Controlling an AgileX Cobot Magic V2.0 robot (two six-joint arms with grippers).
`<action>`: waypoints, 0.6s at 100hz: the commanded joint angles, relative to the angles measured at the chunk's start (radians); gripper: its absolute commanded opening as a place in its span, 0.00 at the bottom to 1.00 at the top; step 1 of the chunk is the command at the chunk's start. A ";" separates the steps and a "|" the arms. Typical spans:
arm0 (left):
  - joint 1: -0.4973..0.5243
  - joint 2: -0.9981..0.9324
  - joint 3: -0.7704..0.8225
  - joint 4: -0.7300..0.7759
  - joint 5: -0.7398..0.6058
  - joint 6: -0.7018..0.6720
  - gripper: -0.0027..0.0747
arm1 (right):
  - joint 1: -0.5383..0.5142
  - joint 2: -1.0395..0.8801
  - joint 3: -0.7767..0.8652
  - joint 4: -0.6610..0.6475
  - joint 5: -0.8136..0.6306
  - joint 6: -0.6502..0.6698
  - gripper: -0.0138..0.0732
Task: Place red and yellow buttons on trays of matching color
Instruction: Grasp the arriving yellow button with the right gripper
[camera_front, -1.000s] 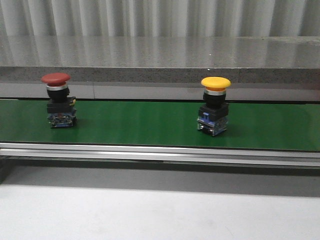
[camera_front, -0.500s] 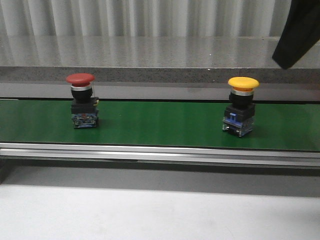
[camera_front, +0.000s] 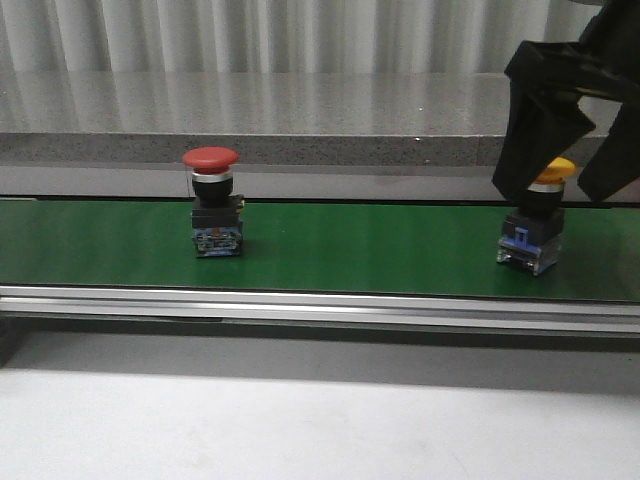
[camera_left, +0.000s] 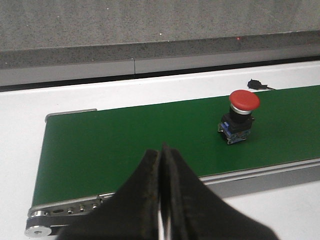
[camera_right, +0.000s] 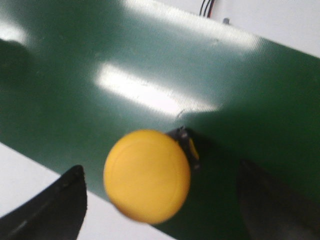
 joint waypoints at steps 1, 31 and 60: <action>-0.008 0.006 -0.026 -0.016 -0.066 0.003 0.01 | -0.002 -0.012 -0.032 -0.033 -0.071 -0.015 0.66; -0.008 0.006 -0.026 -0.016 -0.066 0.003 0.01 | -0.008 -0.027 -0.030 -0.035 -0.111 0.029 0.17; -0.008 0.006 -0.026 -0.016 -0.066 0.003 0.01 | -0.116 -0.176 -0.028 -0.108 -0.106 0.226 0.17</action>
